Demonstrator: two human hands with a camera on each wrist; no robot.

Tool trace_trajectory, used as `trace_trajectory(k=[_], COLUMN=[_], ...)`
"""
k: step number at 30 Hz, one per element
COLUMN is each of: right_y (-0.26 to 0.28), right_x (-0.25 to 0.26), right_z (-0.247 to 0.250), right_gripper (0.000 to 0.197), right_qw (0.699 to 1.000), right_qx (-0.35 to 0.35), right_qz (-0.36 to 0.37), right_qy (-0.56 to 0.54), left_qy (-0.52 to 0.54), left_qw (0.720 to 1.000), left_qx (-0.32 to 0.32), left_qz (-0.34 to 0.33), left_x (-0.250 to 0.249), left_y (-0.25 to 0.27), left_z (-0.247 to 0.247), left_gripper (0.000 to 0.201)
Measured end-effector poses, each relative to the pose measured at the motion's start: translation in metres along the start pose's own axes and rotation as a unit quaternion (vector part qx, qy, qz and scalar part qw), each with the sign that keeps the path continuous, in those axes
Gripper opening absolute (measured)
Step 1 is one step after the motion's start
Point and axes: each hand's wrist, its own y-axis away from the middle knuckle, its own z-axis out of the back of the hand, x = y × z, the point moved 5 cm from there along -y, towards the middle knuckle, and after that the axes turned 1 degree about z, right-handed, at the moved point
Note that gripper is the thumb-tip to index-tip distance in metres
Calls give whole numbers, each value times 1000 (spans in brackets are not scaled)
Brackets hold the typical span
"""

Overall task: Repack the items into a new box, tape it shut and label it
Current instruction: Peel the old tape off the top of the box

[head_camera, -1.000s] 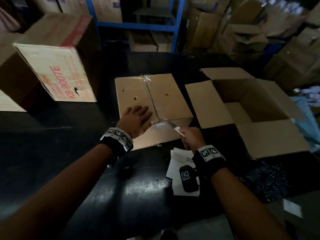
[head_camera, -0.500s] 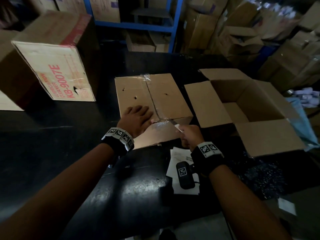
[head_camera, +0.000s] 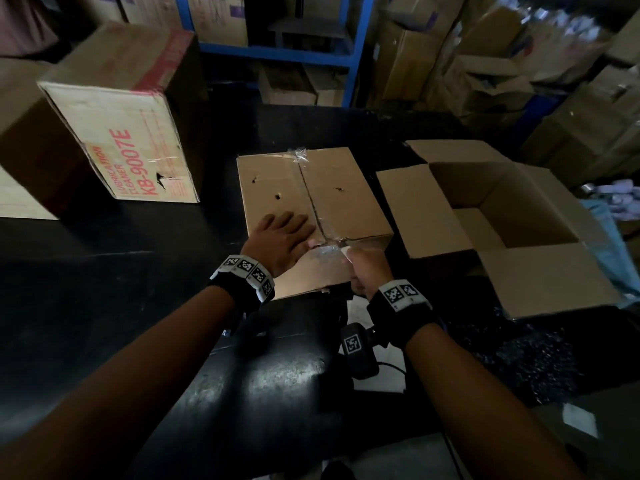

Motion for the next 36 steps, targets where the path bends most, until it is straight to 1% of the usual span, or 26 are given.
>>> trace_trajectory(k=[6,8,11,13,16,17,19,21,22,25,28,30,32,34,36], right_y=[-6,-7,-8,-7,-9,-11,-9,-6,-4,-2,-3,-4,-6,-3,1], right_x=[-2,-3,-9,-11,-7,-6,-4,-7,-9,-14,-9,-2,1,1,-5], right_z=[-13,-16,-23,-27,-29,-30,-30,-31,-32,-38,-42,-45,-45,-46,-48], right_gripper=[29,26,18,16,23,27,32,32,31,31,25,28,32,24,17], right_qw=[1000,1000,997,997,996,997,999,1000,1000,999,999,997,995,995,997], right_qx=[-4,-14,14,20,10,5,-11,-15,-13,-11,-20,-2,9,14,9], right_qz=[4,17,45,50,49,46,25,12,17,45,45,56,60,56,53], right_qy=[-8,4,62,64,74,69,25,-12,-19,5,24,62,77,80,58], left_qy=[-7,-6,5,4,-3,-3,0,3,4,9,10,11,9,9,10], left_qw=[1000,1000,1000,1000,1000,1000,1000,1000,1000,1000,1000,1000,1000,1000,1000], left_qx=[0,4,17,15,8,5,1,-8,-12,-19,-19,-18,-16,-16,-19], left_qz=[-6,-6,0,0,-4,-6,-9,-12,-13,-17,-19,-19,-18,-16,-18], left_x=[-1,-1,3,4,2,1,0,0,0,1,2,2,2,1,1], left_y=[-2,-3,-3,-3,-2,-2,-2,-1,0,3,5,5,4,2,1], left_z=[-2,-3,-6,-7,-6,-5,-4,-3,-2,0,0,0,1,1,1], left_gripper=[68,68,69,69,68,67,66,64,64,64,63,62,62,61,60])
